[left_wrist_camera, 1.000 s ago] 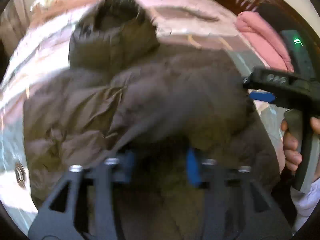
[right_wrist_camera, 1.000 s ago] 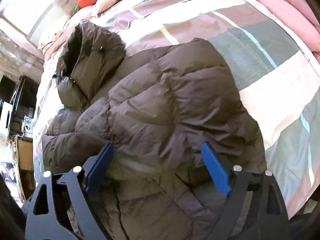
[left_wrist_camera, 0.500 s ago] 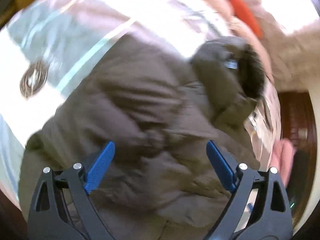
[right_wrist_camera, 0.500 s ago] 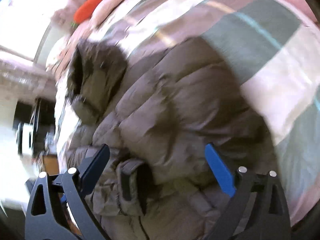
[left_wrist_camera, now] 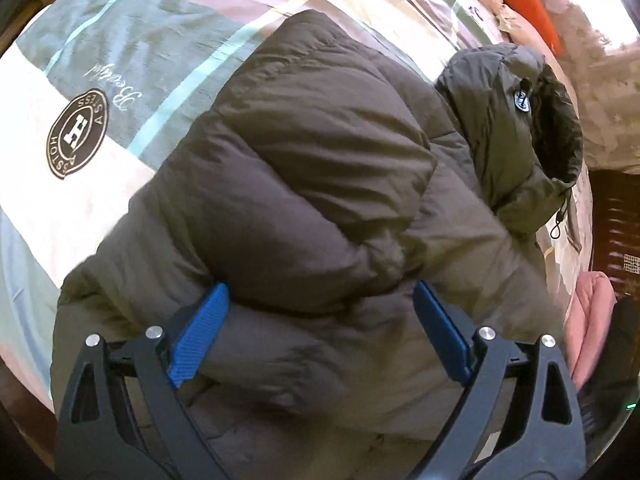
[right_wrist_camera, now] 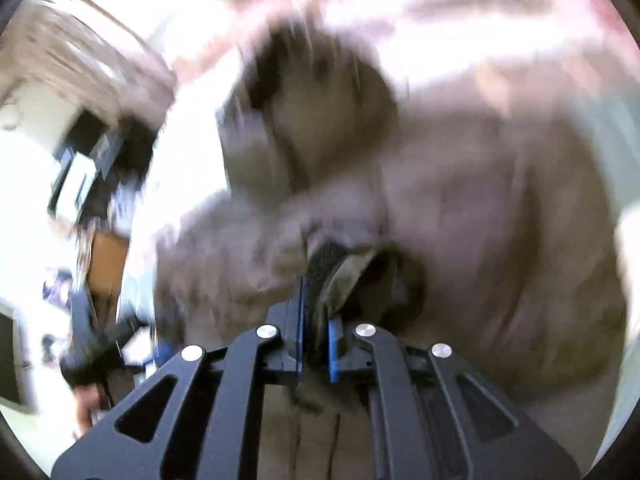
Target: Fold large clothes
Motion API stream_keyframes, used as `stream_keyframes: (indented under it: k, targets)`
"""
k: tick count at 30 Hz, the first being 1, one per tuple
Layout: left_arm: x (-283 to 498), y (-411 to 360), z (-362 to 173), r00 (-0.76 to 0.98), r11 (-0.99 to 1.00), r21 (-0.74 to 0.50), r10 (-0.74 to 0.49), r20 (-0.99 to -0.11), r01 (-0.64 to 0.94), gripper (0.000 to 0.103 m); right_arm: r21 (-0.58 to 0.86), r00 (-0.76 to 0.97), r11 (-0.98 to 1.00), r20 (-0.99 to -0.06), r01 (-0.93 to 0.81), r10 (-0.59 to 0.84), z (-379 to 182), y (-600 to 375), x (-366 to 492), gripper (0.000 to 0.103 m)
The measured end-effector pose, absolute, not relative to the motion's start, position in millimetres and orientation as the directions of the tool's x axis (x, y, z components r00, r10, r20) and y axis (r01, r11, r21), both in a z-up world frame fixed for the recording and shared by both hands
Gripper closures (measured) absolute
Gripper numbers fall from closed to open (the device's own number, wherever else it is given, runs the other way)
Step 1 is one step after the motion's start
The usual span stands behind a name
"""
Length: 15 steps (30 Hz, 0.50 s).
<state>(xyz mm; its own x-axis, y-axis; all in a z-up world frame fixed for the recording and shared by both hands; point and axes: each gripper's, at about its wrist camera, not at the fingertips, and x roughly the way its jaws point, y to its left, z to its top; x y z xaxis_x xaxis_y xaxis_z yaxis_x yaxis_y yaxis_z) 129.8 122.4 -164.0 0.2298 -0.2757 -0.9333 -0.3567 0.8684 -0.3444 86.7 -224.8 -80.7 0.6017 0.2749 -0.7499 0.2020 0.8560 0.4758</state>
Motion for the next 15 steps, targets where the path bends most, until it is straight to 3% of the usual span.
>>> stream_keyframes:
  k: [2, 5, 6, 9, 12, 15]
  targets:
    - [129, 123, -166, 0.231, 0.872, -0.343, -0.275, -0.933, -0.349, 0.009, 0.377, 0.65, 0.895, -0.746, 0.236, 0.143, -69, -232, 94, 0.094]
    - [129, 118, -165, 0.225, 0.884, -0.328, -0.264, -0.938, -0.333, 0.008, 0.339, 0.539, 0.883, -0.834, 0.325, 0.122, -105, -246, 112, 0.09]
    - [129, 117, -165, 0.221, 0.885, -0.326, -0.263, -0.939, -0.331, 0.008, 0.331, 0.508, 0.874, -0.853, 0.355, 0.116, -115, -249, 113, 0.083]
    - [127, 118, -163, 0.225, 0.881, -0.336, -0.272, -0.936, -0.334, 0.008, 0.339, 0.501, 0.814, -0.863, 0.471, 0.069, -121, -263, 98, 0.04]
    - [124, 121, -157, 0.242, 0.886, -0.318, -0.246, -0.939, -0.336, 0.008, 0.323, 0.638, 0.819, -0.768, 0.475, -0.066, -83, -254, 72, 0.038]
    - [122, 117, -148, 0.267, 0.909, -0.273, -0.192, -0.945, -0.314, 0.008, 0.335, 0.708, 0.898, -0.705, 0.285, 0.038, -66, -223, 69, 0.039]
